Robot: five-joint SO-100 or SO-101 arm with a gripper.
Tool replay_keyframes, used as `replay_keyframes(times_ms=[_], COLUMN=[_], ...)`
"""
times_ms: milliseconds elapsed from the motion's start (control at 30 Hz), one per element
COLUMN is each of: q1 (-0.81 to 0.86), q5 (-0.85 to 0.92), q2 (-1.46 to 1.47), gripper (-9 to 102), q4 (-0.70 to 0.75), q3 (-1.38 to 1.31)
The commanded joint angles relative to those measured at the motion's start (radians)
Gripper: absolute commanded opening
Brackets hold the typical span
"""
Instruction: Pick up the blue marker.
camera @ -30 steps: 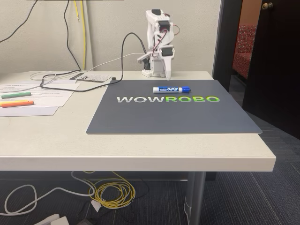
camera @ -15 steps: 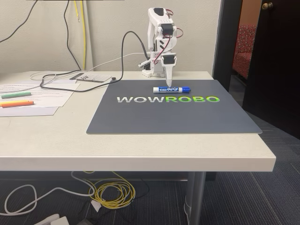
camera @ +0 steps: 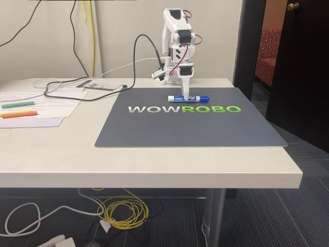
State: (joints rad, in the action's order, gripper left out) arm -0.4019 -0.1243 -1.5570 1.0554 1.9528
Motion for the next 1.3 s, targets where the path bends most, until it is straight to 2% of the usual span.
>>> replay_keyframes(times_ms=[0, 200, 467, 833, 1067, 1267], q1=[0.009, 0.006, -0.002, -0.005, -0.015, -0.021], q5=[0.011, 0.006, 0.002, -0.006, -0.014, -0.023], q2=[0.02, 0.072, 0.091, 0.091, 0.021, -0.091], gripper=[25, 19, 12, 9, 1, 0], q4=[0.029, 0.097, 0.069, 0.066, 0.055, 0.054], q3=[-0.071, -0.146, -0.146, -0.147, -0.147, -0.147])
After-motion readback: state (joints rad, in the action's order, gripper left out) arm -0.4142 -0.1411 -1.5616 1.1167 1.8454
